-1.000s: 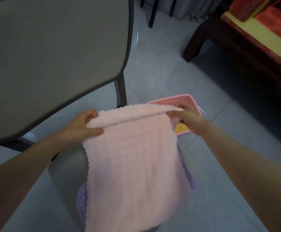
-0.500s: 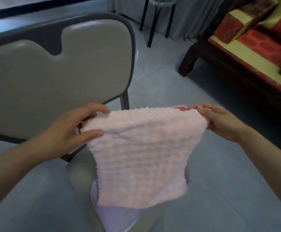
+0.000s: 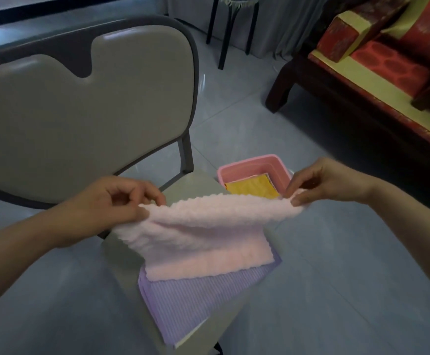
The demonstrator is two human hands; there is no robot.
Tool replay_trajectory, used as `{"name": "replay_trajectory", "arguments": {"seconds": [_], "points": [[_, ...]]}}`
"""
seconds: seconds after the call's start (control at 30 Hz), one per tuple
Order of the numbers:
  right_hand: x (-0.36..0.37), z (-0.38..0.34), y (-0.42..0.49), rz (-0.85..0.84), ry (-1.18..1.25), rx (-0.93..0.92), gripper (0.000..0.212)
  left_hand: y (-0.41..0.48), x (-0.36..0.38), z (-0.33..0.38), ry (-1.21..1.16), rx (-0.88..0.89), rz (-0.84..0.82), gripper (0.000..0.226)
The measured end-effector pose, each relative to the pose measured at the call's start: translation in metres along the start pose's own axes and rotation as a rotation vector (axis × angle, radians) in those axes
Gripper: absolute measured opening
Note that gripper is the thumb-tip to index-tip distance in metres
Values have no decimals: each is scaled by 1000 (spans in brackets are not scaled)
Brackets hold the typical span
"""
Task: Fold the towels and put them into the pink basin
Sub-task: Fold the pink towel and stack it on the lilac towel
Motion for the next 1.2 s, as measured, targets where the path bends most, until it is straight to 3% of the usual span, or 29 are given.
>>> {"name": "replay_trajectory", "arguments": {"seconds": [0.17,0.27,0.37,0.47,0.6,0.67,0.73,0.9,1.03,1.07,1.13,1.2], "points": [[0,6,1,81,-34,23,9,9,-11,-19,16,-108,196,39],[3,7,4,285,-28,17,8,6,-16,-31,249,-82,39,41],[4,-4,4,485,-19,-126,11,5,-11,-29,418,-67,-94,46],[-5,-24,-5,600,125,-269,9,4,-20,4,527,62,-28,34],[-21,-37,-19,484,352,-354,11,-15,-28,37,116,148,58,38],[-17,-37,-22,343,421,-330,8,-23,-20,32,32,110,-34,41],[-6,-29,-21,197,453,-230,13,-29,-9,17,-25,52,-226,35],[50,22,-8,-122,387,63,23,-36,29,-51,32,-254,-315,26],[104,79,1,-142,373,251,22,-51,57,-126,204,-469,-429,23],[114,91,3,-113,358,286,21,-55,60,-141,220,-484,-403,23],[128,113,6,-82,252,352,22,-62,66,-158,135,-529,-222,46],[135,122,6,-99,202,393,19,-69,75,-170,-275,-609,81,74]]}}
Point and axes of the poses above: each hand's wrist, its own y-axis towards the middle knuckle, its own x-axis out of the palm, z = x × y, the point moved 2 cm from there along y, towards the middle knuckle, and after that the axes turned 5 degrees about y, right-handed, at the moved point
